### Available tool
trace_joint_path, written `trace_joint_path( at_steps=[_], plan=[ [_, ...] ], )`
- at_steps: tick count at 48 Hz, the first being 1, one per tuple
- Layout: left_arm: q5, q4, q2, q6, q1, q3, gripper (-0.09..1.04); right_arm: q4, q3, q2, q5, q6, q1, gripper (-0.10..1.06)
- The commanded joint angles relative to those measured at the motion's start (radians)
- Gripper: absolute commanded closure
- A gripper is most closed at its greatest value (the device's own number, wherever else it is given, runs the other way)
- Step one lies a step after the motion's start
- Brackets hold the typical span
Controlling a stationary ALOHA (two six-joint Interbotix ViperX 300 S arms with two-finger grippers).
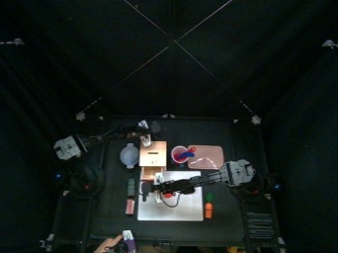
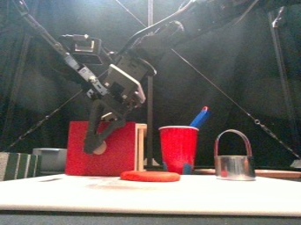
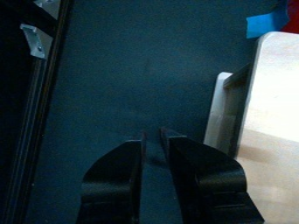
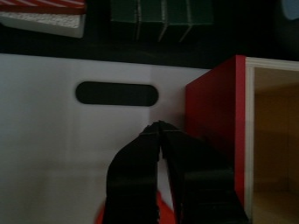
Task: Get the cutter from the drawer then cut the dough then place the extra dough in the bowl
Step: Shut the drawer
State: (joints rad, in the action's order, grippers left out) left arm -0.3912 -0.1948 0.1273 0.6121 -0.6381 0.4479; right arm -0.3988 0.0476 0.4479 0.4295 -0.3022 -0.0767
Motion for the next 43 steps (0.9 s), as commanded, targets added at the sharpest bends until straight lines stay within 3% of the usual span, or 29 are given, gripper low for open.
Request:
trace_joint_path(
  at_steps=[1, 23, 43],
  plan=[
    [0.003, 0.000, -0.009, 0.002, 0.003, -0.025, 0.30, -0.025, -0.029, -0.026, -0.003, 0.000, 0.041, 0.63],
    [0.017, 0.002, -0.005, -0.002, 0.005, -0.020, 0.30, -0.097, -0.032, -0.026, -0.002, -0.002, 0.137, 0.63],
    [0.066, 0.002, -0.014, -0.012, 0.002, -0.032, 0.30, -0.098, -0.046, -0.034, -0.002, -0.002, 0.132, 0.63]
  ],
)
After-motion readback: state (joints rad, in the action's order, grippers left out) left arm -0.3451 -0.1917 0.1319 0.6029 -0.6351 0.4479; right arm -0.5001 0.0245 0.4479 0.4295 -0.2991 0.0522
